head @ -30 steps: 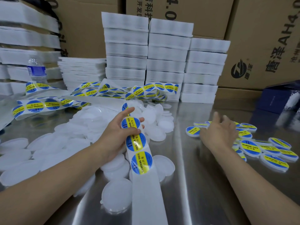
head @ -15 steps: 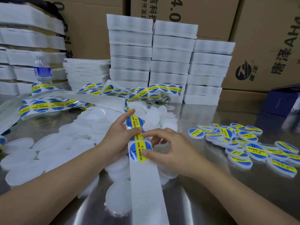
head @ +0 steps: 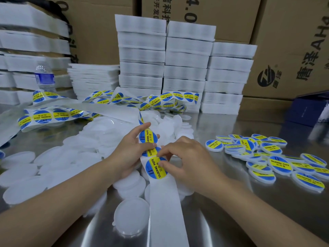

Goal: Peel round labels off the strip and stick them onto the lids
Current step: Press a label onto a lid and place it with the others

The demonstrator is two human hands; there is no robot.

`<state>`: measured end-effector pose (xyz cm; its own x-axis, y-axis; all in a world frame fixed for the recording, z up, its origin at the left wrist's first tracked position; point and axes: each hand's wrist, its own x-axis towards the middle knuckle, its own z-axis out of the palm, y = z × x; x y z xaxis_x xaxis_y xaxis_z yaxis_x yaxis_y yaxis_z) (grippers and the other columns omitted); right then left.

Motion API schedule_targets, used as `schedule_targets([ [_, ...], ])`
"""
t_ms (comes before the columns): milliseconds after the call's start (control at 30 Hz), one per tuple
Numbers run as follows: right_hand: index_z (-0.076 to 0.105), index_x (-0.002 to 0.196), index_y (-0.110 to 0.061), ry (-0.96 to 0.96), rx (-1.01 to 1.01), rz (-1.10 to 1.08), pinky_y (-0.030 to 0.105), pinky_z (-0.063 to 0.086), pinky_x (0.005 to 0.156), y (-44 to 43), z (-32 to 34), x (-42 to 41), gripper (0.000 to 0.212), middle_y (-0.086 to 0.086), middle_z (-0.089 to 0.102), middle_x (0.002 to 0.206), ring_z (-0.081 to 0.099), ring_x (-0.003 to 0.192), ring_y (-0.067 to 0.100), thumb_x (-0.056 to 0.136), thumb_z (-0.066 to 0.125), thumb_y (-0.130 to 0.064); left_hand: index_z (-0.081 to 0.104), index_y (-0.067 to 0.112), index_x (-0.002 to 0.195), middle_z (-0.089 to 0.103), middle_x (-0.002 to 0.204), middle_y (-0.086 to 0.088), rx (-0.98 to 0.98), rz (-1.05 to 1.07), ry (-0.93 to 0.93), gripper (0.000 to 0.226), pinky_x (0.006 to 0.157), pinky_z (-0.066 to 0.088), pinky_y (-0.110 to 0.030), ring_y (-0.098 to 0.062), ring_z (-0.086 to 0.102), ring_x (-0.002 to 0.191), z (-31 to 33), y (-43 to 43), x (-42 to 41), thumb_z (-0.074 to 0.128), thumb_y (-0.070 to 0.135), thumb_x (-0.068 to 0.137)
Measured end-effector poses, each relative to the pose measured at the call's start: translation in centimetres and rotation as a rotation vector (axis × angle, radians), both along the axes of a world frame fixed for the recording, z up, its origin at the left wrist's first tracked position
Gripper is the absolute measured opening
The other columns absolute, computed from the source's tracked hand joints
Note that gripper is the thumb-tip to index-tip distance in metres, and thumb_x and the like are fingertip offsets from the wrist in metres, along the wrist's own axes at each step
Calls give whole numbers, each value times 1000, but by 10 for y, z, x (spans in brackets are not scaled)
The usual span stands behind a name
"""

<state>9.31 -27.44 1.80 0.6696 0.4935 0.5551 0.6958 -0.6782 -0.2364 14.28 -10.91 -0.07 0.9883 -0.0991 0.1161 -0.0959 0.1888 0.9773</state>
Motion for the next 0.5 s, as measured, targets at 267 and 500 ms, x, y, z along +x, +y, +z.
schedule_targets([
  [267, 70, 78, -26, 226, 183, -55, 5, 29, 75, 0, -3, 2, 6, -10, 45, 85, 39, 86, -3, 77, 74, -22, 54, 32, 125, 69, 110, -7, -46, 3, -30, 62, 57, 57, -28, -21, 73, 71, -1, 0, -1, 54, -15, 85],
  [500, 57, 61, -39, 284, 208, -72, 3, 30, 69, 1, -3, 1, 28, -9, 46, 80, 41, 83, -13, 74, 71, -19, 73, 24, 96, 73, 102, 1, 8, 24, -101, 45, 64, 57, -22, -16, 73, 81, -3, 0, -3, 53, -15, 85],
])
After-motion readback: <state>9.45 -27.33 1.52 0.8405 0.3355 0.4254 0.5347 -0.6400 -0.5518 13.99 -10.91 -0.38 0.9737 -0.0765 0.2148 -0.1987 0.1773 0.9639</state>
